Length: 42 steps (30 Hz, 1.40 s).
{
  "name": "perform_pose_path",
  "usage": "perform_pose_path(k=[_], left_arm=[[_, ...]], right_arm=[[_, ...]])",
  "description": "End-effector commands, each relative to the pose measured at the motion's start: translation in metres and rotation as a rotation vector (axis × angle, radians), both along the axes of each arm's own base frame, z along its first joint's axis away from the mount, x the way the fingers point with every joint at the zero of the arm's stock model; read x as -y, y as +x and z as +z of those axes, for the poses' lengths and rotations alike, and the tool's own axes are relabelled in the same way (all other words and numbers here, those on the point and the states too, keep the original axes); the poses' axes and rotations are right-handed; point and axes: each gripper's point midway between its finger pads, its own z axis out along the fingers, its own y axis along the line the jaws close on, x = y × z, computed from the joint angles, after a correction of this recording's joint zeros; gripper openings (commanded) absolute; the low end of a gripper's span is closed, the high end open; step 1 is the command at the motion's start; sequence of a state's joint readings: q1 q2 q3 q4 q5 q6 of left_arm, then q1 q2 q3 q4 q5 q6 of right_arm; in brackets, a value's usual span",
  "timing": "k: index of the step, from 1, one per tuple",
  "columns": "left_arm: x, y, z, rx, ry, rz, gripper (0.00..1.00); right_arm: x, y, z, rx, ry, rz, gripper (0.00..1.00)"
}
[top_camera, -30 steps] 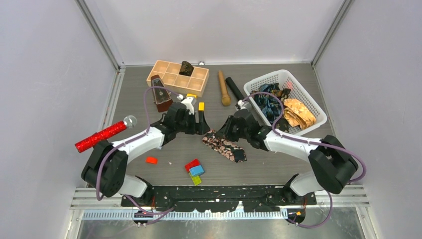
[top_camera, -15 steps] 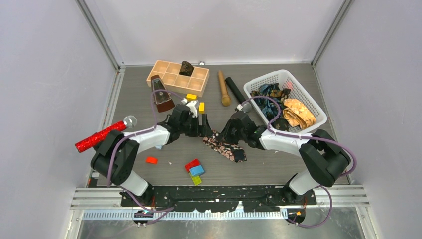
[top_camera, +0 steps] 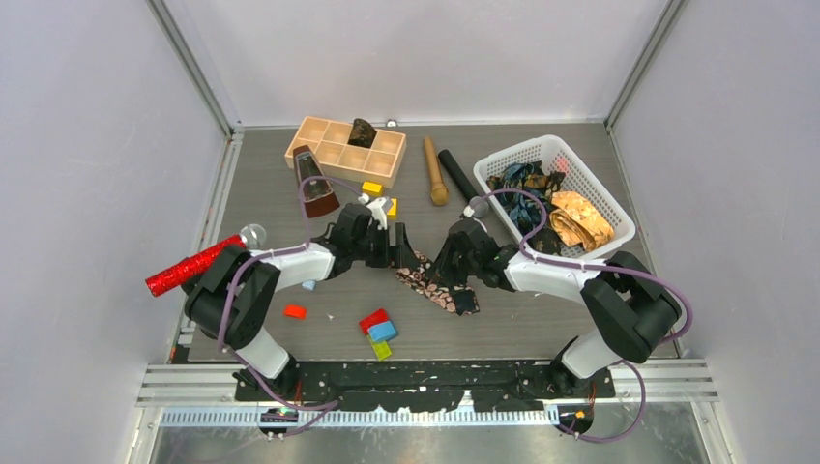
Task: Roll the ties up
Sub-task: Roll the tie at the center of the board.
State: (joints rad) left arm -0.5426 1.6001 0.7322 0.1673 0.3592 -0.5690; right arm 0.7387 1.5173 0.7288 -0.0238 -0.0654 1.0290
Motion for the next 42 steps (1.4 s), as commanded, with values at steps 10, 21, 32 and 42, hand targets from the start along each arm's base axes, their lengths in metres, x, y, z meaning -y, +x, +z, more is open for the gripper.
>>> perform_pose_path(k=[10,21,32,42], left_arm=[[0.016,-0.012,0.001,-0.032,-0.096,-0.097,0.74],[0.024,-0.017,-0.003,-0.064,-0.138,-0.128,0.63],[0.024,-0.017,0.000,-0.046,-0.099,-0.130,0.46],[0.021,-0.021,0.010,0.047,0.081,-0.161,0.45]], right_arm=[[0.006,-0.012,-0.011,-0.035,-0.010,0.006,0.17],[0.006,-0.015,-0.012,-0.035,-0.004,0.013,0.17],[0.022,-0.013,-0.002,0.024,-0.042,-0.021,0.20],[0.061,-0.011,0.014,0.125,-0.122,-0.125,0.23]])
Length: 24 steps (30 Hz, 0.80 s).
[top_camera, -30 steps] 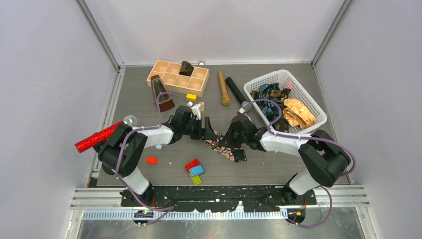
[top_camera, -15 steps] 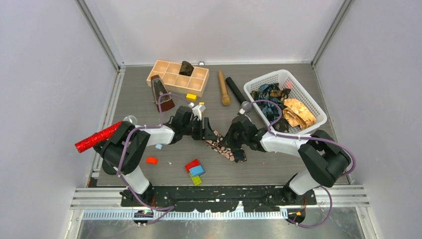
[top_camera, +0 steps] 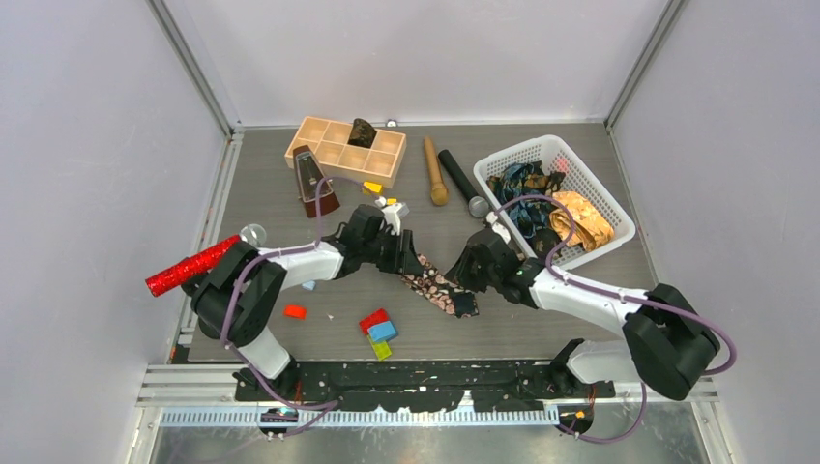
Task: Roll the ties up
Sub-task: Roll the tie at the center of the board.
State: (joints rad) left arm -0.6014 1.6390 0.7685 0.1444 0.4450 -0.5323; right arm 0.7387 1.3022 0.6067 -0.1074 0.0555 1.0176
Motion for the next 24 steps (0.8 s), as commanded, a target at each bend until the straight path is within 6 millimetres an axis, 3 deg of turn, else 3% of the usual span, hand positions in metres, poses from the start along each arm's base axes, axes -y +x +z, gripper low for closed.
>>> perform_pose_path(k=[1,24], left_arm=[[-0.005,0.003,0.013,0.096,0.111,-0.016,0.45],[-0.027,0.012,0.029,0.397,0.644,0.003,0.39]], right_arm=[[0.021,0.003,0.005,0.057,-0.064,-0.061,0.23],[0.050,-0.004,0.011,0.100,-0.087,-0.146,0.23]])
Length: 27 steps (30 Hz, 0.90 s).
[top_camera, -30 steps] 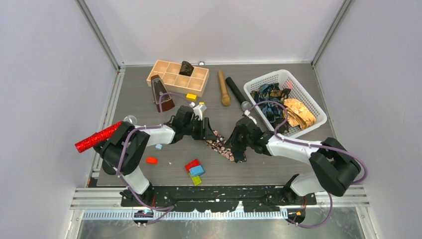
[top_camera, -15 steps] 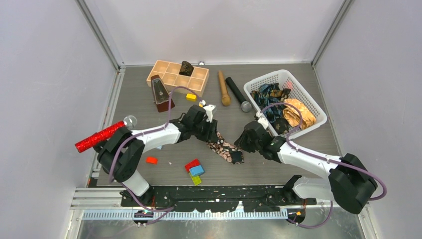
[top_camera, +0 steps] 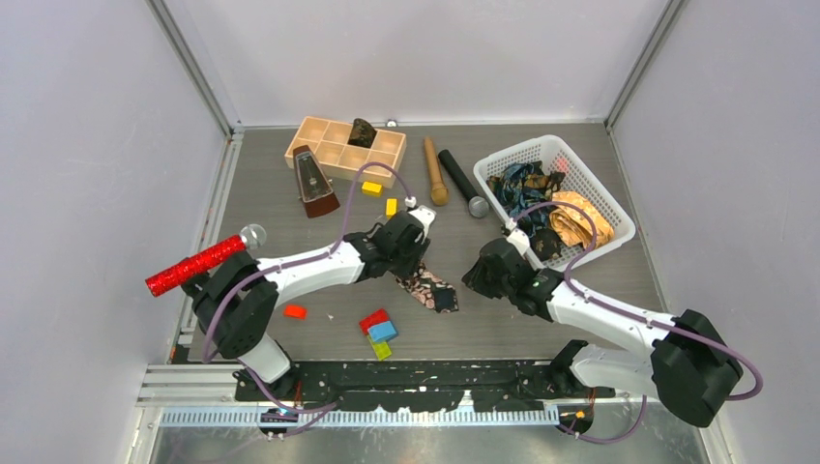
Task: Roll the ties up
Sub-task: Roll the tie at the center of the board.
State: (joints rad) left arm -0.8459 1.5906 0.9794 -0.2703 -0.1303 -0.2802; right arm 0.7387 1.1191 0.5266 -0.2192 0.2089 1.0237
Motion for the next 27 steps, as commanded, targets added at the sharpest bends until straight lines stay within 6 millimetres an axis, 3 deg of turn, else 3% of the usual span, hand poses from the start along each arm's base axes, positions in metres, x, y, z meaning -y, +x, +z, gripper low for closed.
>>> perform_pose_path(k=[1,18,27], left_arm=[[-0.015,0.009,0.014,0.111,0.149,0.016,0.39],[-0.007,-0.002,0.005,0.278,0.441,-0.038,0.40],[0.006,-0.015,0.003,0.296,0.481,-0.065,0.56]], right_arm=[[0.007,0.003,0.008,0.039,-0.004,-0.038,0.23],[0.012,0.002,0.012,0.050,-0.008,-0.048,0.23],[0.014,0.001,0.012,0.048,-0.023,-0.041,0.23]])
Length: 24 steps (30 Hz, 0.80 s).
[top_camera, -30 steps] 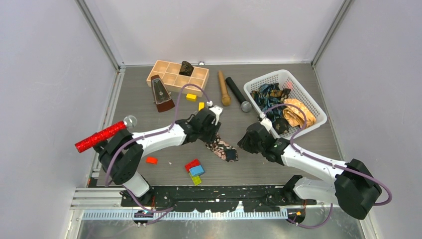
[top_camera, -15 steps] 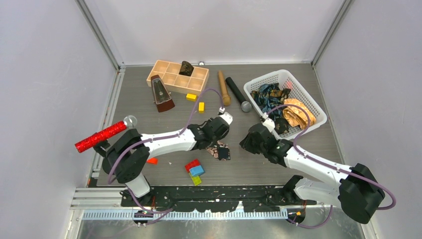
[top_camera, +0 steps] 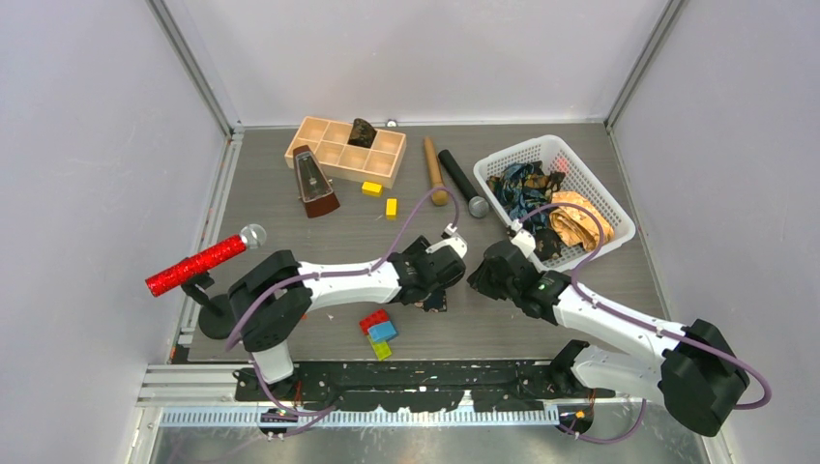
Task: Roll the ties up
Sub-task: Roll the tie at the center of the board.
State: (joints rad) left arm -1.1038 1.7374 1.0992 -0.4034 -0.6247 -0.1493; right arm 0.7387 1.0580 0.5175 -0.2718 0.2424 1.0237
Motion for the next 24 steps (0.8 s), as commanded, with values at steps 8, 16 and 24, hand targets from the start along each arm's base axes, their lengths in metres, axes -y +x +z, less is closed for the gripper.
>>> perform_pose_path(k=[8,16,24], left_arm=[[0.009,-0.013,0.004,0.021,0.063,-0.020,0.63],[0.019,-0.020,0.009,0.014,0.056,-0.045,0.65],[0.023,-0.027,0.014,0.013,0.063,-0.061,0.66]], right_arm=[[0.004,0.004,0.009,0.036,-0.006,-0.019,0.23],[0.005,0.003,0.008,0.036,-0.008,-0.022,0.23],[0.009,0.002,0.008,0.038,-0.010,-0.032,0.23]])
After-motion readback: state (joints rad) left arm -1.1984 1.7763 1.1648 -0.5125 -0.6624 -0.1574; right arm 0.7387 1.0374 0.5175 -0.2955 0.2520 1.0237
